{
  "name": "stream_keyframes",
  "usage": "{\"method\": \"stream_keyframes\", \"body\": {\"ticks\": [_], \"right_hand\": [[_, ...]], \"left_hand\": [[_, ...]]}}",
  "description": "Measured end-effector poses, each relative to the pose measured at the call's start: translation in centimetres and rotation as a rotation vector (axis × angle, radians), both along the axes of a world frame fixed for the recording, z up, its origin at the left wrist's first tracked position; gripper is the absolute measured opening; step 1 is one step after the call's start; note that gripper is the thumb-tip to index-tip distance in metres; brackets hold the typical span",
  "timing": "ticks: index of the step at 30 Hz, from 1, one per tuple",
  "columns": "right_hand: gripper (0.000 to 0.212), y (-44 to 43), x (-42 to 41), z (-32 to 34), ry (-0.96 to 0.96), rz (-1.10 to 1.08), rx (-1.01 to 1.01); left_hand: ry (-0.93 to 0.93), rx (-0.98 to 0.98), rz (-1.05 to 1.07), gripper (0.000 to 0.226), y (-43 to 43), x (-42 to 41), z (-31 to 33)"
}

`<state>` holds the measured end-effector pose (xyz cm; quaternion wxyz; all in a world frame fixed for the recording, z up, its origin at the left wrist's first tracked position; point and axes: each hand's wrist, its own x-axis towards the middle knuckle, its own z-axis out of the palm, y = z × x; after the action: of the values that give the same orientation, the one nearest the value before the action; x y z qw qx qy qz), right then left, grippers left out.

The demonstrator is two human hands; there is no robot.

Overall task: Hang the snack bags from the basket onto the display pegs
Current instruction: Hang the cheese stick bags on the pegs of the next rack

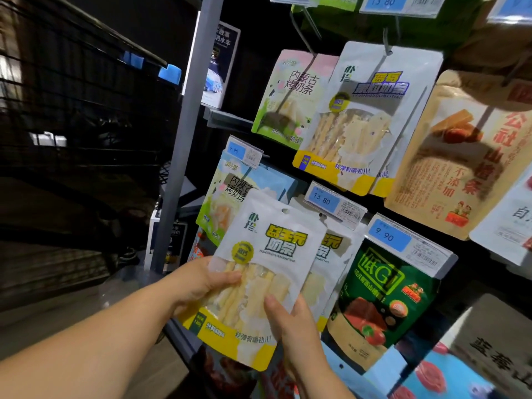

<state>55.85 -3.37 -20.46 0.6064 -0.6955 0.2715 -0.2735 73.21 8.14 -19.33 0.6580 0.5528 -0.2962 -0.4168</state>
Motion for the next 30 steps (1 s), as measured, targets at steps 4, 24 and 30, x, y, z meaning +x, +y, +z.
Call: {"method": "stream_keyframes", "body": {"ticks": [4, 24, 30], "right_hand": [[0.029, 0.0, -0.2, -0.4, -0.101, -0.055, -0.017], [0.022, -4.2, -1.7, 0.1, -0.049, -0.371, -0.221], [0.051, -5.0, -2.3, 0.0, 0.124, -0.647, -0.454]], "left_hand": [[0.004, 0.020, -0.026, 0.058, -0.9, -0.6, -0.5], [-0.270, 0.140, 0.260, 0.040, -8.4, -2.9, -1.1], [-0.406, 0.177, 0.325, 0.087, -10.7, -3.0, -2.1]]}}
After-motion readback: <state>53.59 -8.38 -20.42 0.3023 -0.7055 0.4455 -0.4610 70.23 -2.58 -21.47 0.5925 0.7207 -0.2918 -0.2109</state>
